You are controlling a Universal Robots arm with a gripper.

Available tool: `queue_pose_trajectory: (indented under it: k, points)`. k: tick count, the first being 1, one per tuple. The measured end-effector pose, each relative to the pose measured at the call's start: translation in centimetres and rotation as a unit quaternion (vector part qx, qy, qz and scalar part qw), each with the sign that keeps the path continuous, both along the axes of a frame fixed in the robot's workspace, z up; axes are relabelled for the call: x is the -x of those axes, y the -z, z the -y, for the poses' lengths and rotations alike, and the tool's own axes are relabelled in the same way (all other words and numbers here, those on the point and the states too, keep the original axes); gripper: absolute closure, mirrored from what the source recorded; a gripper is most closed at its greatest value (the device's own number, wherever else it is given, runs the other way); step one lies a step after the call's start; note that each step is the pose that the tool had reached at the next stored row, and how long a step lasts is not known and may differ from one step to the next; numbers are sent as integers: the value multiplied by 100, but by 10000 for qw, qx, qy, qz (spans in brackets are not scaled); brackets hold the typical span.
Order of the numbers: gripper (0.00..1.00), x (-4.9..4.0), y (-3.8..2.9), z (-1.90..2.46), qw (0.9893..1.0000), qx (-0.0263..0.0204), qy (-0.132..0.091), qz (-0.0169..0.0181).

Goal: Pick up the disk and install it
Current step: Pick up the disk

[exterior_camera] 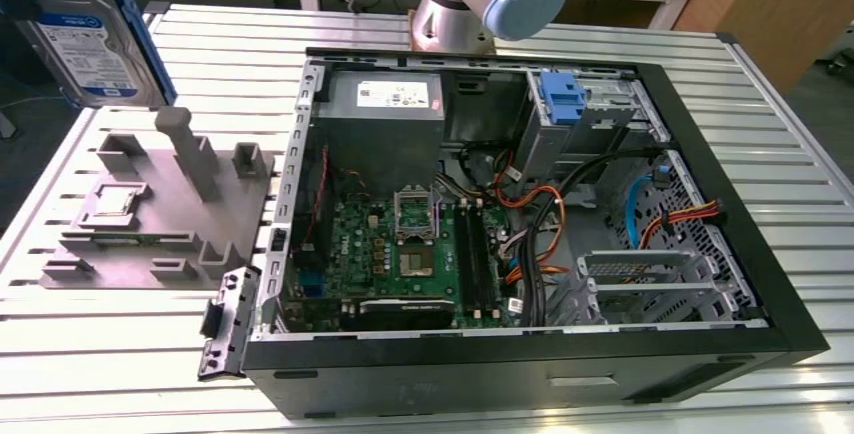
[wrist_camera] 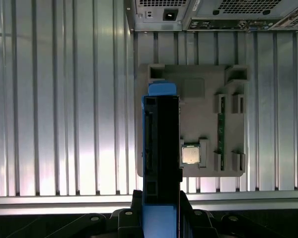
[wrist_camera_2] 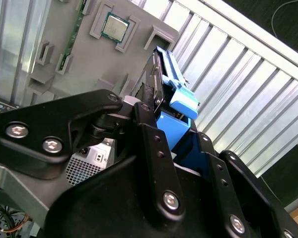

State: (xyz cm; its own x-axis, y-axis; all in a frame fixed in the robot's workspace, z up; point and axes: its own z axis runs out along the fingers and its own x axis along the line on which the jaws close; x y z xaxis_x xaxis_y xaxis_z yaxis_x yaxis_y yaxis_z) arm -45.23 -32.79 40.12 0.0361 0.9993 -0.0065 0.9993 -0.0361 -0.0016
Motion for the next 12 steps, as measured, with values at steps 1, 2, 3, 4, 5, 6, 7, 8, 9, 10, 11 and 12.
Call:
queue_pose_trajectory:
  k: [1,2,3,4,5,6,7,8,9,10,11,12]
  points:
    - [63,0,-4,0,10000,0,0,0]
    - [63,0,-8,0,10000,0,0,0]
    - [63,0,-11,0,10000,0,0,0]
    - [63,0,-15,0,10000,0,0,1]
    - [63,0,-20,0,10000,0,0,0]
    - [63,0,-24,0,10000,0,0,0]
    - [63,0,-28,0,10000,0,0,0]
    - [63,0,-32,0,10000,0,0,0]
    - [63,0,-36,0,10000,0,0,0]
    - [63,0,-40,0,10000,0,0,0]
    - [63,0,-43,0,10000,0,0,0]
    - [63,0,-47,0,10000,-1,0,0]
